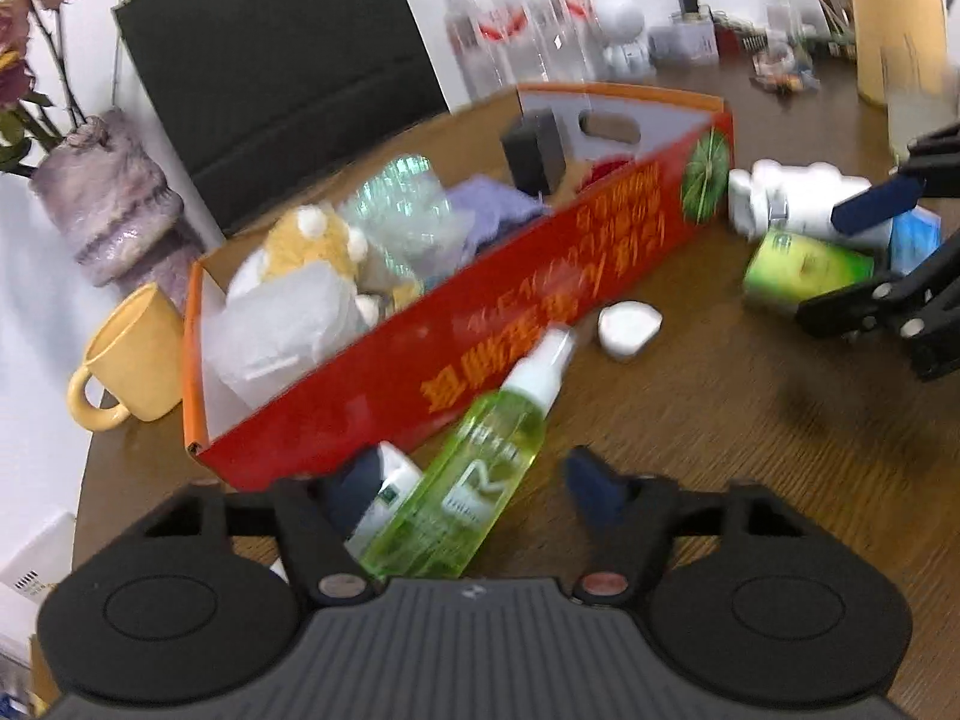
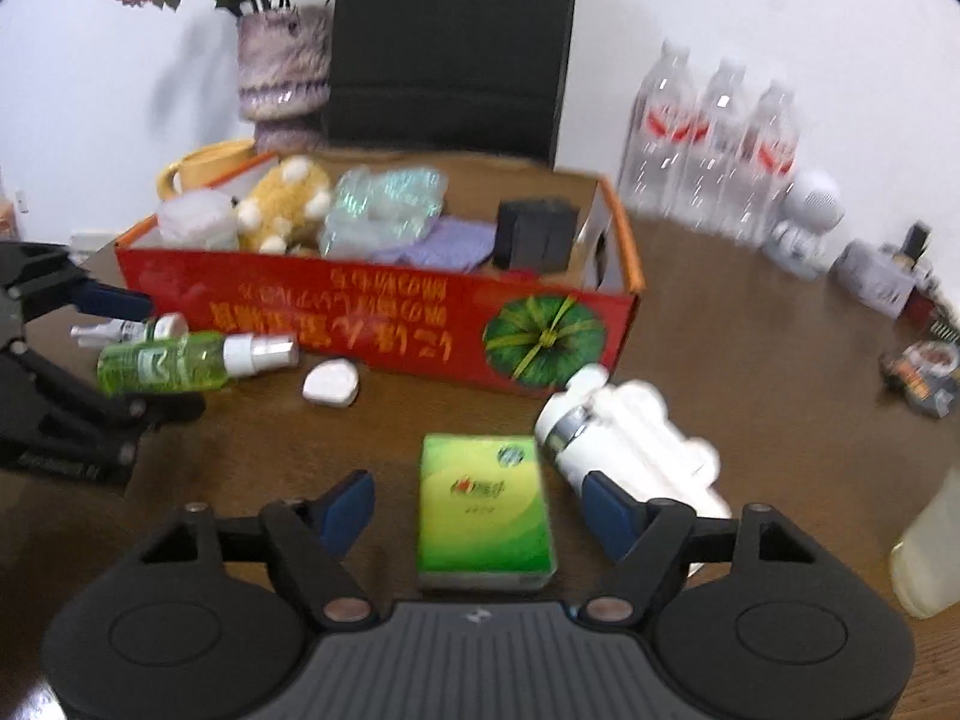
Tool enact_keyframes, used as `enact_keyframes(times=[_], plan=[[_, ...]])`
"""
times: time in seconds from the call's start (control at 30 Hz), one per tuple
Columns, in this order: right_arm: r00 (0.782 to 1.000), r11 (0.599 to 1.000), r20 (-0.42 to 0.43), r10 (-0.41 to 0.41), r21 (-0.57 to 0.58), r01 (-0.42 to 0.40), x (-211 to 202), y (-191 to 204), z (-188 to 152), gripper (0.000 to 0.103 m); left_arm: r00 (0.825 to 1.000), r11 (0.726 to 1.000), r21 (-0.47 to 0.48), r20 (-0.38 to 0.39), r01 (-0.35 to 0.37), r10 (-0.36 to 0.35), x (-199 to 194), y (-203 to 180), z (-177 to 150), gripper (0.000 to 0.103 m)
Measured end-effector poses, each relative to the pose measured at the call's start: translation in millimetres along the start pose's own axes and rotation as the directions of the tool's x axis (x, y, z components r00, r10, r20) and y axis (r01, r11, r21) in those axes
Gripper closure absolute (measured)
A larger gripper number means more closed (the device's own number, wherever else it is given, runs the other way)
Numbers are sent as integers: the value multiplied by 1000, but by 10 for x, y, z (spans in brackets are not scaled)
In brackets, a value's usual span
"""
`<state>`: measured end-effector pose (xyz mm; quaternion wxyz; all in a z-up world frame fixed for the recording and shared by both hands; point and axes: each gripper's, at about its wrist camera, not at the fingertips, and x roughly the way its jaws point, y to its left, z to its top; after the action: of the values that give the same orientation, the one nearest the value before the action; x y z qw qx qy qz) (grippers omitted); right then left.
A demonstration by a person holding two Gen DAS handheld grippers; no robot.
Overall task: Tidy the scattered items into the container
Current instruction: 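Grasp the green spray bottle with the left tool while the right tool grasps the green tissue pack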
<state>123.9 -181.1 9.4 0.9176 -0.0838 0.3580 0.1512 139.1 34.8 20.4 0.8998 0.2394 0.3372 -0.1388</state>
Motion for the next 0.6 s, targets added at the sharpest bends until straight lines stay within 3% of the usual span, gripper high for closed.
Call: enact_keyframes(times=[0.07,0.13,0.17,0.23,0.3,0.47,0.6], plan=[[1000,1000,-21,14,-3,-14,67,10,-48,34,1000,1000,2,-12,13,-13,-38,-6,-20,39],[999,999,-25,29,16,-28,98,1,-80,52,999,999,-6,-26,45,-45,-98,-24,-36,39],[998,998,-23,51,39,-50,92,-17,-89,55,998,999,1,-22,52,-52,-158,-70,-56,38],[995,994,-23,95,57,-93,52,-25,-105,56,997,997,12,-15,75,-75,-271,-161,-83,36],[988,988,-20,151,46,-150,-8,-9,-126,56,988,988,-15,-9,153,-153,-351,-200,-84,35],[989,988,-7,148,46,-148,-80,12,-182,55,992,988,-90,6,127,-127,-343,-123,-80,18],[988,987,-9,152,59,-152,-110,7,-199,55,990,983,-126,-9,137,-139,-239,-89,-67,20]])
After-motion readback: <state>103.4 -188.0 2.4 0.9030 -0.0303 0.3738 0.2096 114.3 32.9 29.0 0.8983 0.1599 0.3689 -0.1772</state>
